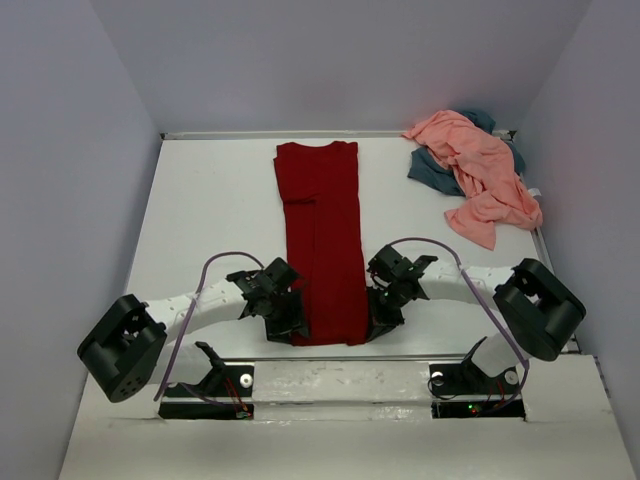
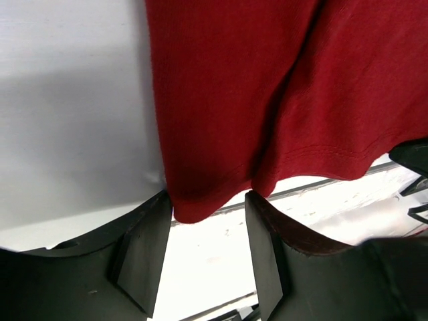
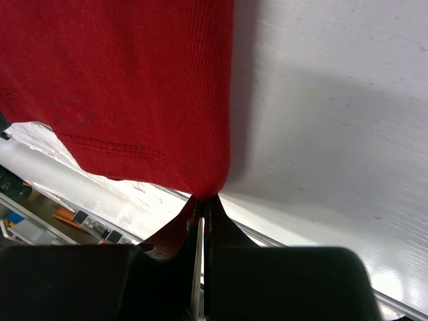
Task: Fold and stack the t-shirts
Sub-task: Grab the bottom of the folded rectangular tshirt with both arms
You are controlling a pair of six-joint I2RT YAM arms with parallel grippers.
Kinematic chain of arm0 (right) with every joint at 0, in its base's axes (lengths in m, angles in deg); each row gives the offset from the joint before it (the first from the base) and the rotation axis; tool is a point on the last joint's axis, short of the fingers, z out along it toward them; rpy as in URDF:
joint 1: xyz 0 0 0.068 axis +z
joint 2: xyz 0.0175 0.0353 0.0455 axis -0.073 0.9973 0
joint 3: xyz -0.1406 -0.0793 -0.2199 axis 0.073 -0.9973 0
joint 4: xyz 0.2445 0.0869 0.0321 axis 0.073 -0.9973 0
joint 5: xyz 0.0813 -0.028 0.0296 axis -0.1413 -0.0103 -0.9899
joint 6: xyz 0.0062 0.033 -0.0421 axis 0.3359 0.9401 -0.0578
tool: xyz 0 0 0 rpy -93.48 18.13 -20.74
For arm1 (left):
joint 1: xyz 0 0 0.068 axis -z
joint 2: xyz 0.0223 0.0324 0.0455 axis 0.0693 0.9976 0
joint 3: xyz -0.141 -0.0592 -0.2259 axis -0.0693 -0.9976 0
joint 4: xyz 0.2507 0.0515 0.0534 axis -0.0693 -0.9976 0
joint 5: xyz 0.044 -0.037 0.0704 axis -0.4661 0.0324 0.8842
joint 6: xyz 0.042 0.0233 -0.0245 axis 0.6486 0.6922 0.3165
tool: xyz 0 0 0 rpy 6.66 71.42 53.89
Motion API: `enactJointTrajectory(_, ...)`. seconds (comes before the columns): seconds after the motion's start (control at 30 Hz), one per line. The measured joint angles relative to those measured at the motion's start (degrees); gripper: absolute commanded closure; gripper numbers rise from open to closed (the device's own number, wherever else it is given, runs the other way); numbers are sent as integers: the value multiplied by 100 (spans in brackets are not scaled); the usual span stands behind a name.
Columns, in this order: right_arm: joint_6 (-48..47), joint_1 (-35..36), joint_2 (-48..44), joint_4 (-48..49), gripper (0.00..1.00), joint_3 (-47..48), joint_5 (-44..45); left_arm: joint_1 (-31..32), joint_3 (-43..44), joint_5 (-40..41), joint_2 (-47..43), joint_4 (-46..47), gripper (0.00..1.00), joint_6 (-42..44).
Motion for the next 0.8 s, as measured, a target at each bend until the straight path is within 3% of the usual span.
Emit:
enactJointTrajectory(0.13, -2, 0, 31, 0, 100, 0, 0, 0, -26, 28, -48, -116, 45, 11)
enactJointTrajectory(0.3, -2, 0, 42, 0, 100, 0, 0, 0, -28, 61, -50, -199, 58, 39)
enactJointTrajectory(0.6, -22, 0, 46, -2, 100, 4, 0, 0, -35, 79, -48, -214, 59, 72)
enactJointTrajectory(0.63, -24, 0, 50, -2, 100, 4, 0, 0, -35, 83, -48, -214, 62, 81)
enactJointTrajectory(0.73, -31, 0, 52, -2, 100, 7, 0, 0, -35, 103, -48, -223, 94, 109)
enactJointTrajectory(0.77, -33, 0, 52, -2, 100, 7, 0, 0, -35, 107, -48, -225, 100, 127)
enactJointTrajectory(0.8, -44, 0, 55, -4, 100, 9, 0, 0, -35, 111, -48, -229, 100, 125)
